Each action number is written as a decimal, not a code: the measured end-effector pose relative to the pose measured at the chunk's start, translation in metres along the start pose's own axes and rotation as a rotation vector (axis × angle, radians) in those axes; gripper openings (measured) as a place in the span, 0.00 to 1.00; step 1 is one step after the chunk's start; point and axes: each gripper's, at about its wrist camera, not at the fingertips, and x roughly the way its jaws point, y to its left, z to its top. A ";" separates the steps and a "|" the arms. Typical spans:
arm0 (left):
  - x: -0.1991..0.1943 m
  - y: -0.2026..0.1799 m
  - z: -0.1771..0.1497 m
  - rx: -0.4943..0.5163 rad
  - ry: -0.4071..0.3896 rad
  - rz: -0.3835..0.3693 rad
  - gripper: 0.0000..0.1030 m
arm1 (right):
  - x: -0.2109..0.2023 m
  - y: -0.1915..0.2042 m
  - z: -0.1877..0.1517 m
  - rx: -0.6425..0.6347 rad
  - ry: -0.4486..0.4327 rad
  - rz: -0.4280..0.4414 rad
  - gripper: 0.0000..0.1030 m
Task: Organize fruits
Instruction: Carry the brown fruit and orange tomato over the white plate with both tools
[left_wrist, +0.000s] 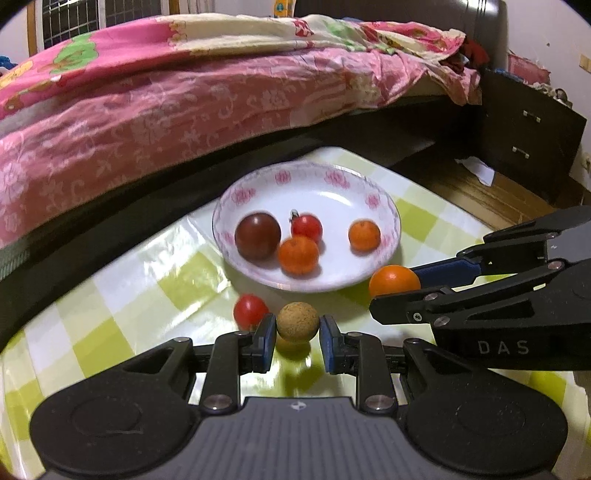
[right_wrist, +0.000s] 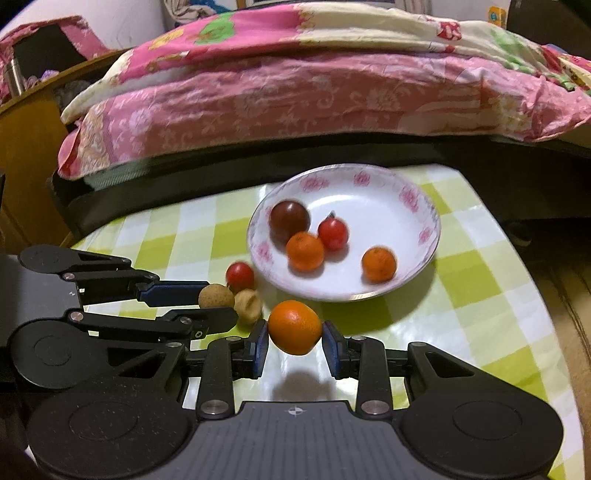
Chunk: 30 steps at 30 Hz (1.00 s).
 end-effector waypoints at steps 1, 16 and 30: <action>0.002 0.000 0.003 0.000 -0.005 0.004 0.32 | 0.000 -0.002 0.002 0.005 -0.007 -0.003 0.27; 0.038 0.002 0.027 -0.007 -0.002 0.034 0.32 | 0.025 -0.032 0.022 0.049 -0.023 -0.032 0.28; 0.058 0.006 0.034 0.011 -0.002 0.044 0.32 | 0.047 -0.040 0.027 0.038 -0.014 -0.055 0.28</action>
